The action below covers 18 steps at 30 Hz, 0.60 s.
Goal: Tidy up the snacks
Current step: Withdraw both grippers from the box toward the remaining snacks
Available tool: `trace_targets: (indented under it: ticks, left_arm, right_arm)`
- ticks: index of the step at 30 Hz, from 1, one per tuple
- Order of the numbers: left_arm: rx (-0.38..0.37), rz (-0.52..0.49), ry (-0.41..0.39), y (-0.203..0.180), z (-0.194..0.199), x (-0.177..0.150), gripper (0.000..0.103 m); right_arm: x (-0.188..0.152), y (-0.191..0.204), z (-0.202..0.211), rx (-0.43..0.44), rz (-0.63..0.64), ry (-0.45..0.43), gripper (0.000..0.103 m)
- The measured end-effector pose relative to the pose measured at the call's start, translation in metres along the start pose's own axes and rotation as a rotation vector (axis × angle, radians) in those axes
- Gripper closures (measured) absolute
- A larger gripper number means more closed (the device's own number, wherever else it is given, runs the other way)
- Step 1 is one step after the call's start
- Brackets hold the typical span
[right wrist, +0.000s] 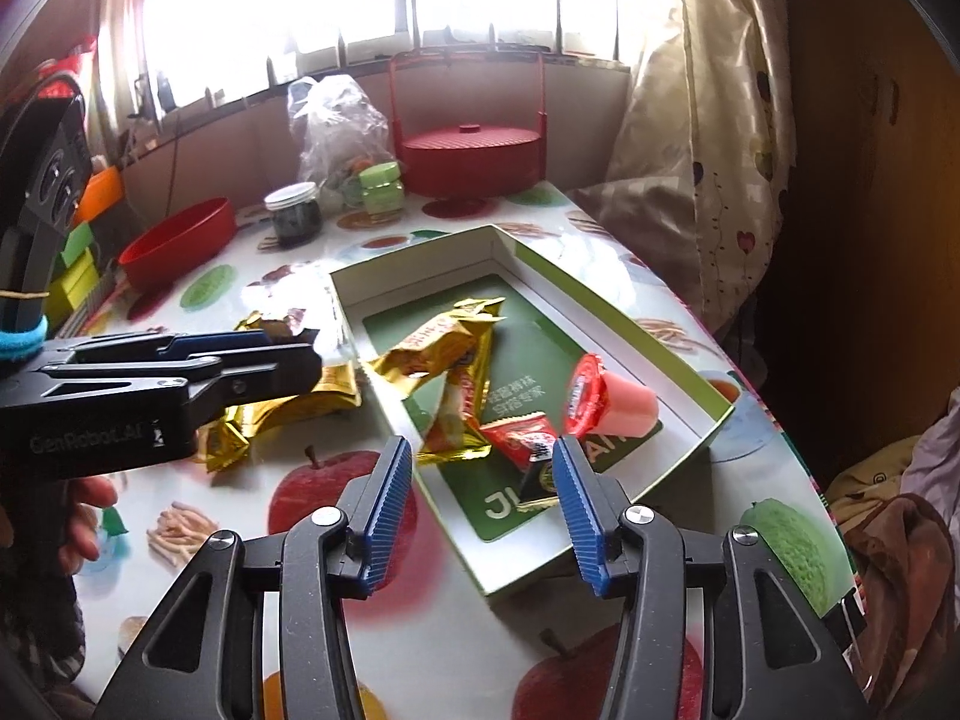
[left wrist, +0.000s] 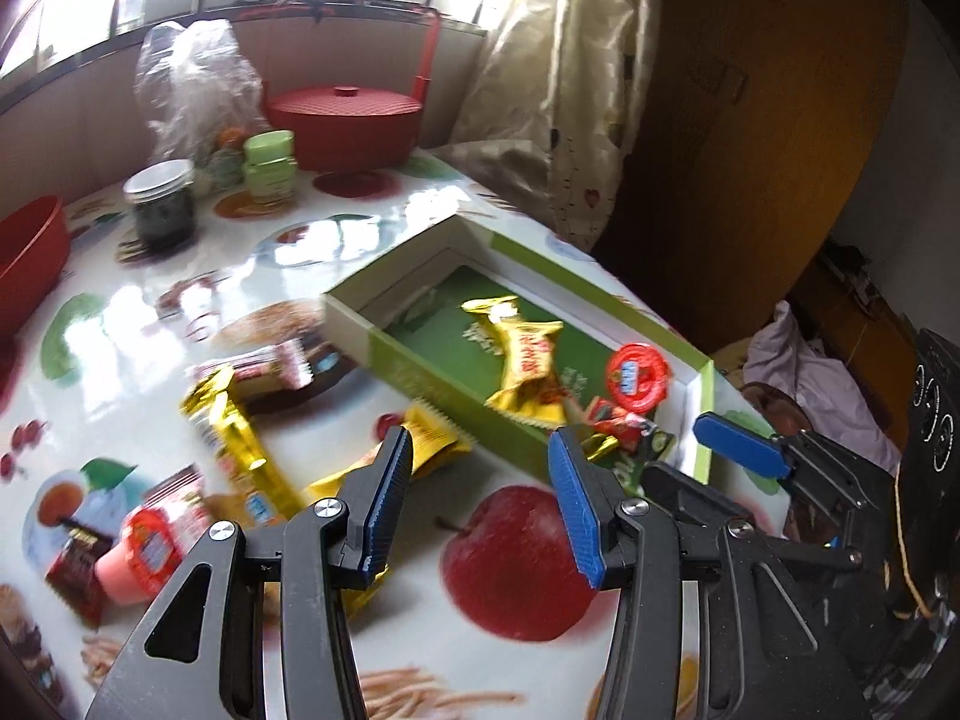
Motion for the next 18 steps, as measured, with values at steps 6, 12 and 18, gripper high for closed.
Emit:
trace_targets:
  ticks: [6, 12, 18]
  left_arm:
    - [0.034, 0.010, -0.018, 0.017, 0.017, -0.007, 0.054]
    - [0.085, 0.033, -0.032, 0.040, 0.031, -0.013, 0.054]
    - [0.165, 0.082, -0.051, 0.077, 0.046, -0.016, 0.054]
  right_arm:
    - [0.001, 0.014, -0.001, 0.038, 0.015, 0.004, 0.053]
    - [0.000, 0.033, -0.007, 0.084, 0.044, 0.021, 0.052]
    - [-0.004, 0.060, -0.018, 0.155, 0.105, 0.053, 0.052]
Point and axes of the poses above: each gripper's, at about its wrist camera, not at the fingertips, and z roughly against the way its jaws point, y to its left, x to its top, the point moved 1 cm from there along -z, roughly the way its jaws point, and after that the axes turned 13 degrees about -y, right-handed, at the moved point
